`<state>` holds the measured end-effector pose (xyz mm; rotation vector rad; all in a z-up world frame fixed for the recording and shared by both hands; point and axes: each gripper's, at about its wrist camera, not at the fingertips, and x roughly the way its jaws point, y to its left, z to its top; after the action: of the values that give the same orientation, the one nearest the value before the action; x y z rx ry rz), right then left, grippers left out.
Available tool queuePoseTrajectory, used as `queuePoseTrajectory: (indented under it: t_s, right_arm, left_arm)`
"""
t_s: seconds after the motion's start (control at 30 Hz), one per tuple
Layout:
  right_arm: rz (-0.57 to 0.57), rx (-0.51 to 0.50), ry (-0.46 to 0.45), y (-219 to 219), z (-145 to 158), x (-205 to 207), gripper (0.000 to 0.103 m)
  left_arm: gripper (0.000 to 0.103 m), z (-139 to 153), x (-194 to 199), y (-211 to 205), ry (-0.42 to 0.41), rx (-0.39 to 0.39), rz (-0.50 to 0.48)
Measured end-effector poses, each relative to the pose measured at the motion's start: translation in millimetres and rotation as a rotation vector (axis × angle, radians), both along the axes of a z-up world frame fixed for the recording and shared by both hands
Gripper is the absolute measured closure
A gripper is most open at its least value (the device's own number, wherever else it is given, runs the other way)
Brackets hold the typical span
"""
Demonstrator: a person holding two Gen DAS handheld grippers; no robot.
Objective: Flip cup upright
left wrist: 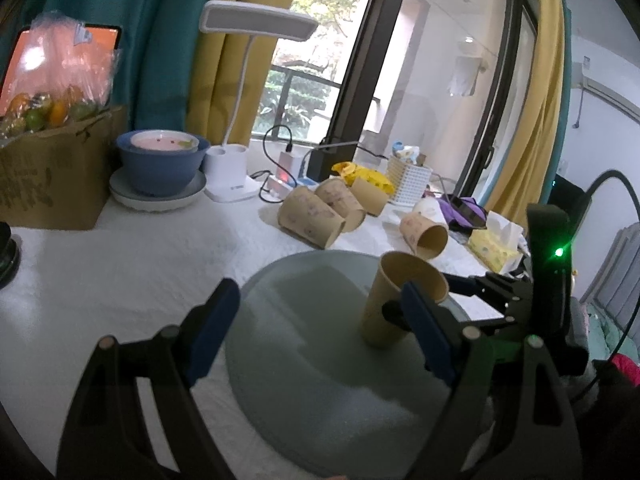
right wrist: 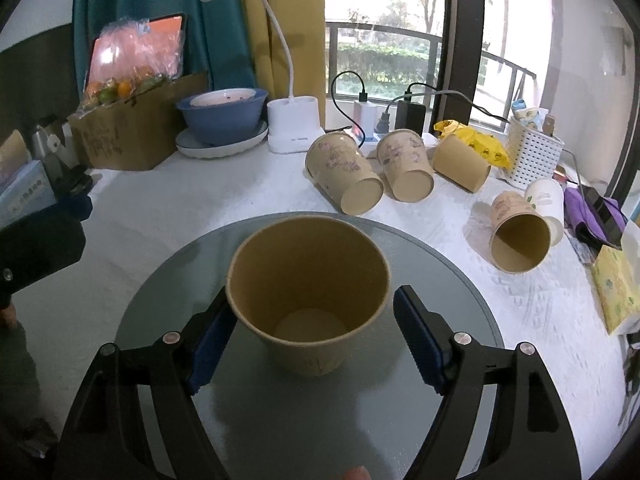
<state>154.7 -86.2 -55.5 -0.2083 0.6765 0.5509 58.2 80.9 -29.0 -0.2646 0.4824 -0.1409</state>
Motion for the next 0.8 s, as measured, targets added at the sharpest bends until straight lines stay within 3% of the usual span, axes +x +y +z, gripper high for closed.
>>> queuePoseTrajectory:
  t_s: [0.57, 0.8]
  right_arm:
    - [-0.025, 0.098, -0.114, -46, 65, -54, 0.021]
    - [-0.041, 0.143, -0.175, -68, 94, -77, 0.021]
  left_arm:
    - [0.018, 46, -42, -34, -0.090, 0.057, 0.009]
    - [0.011, 69, -61, -50, -0.131, 0.073, 0.006]
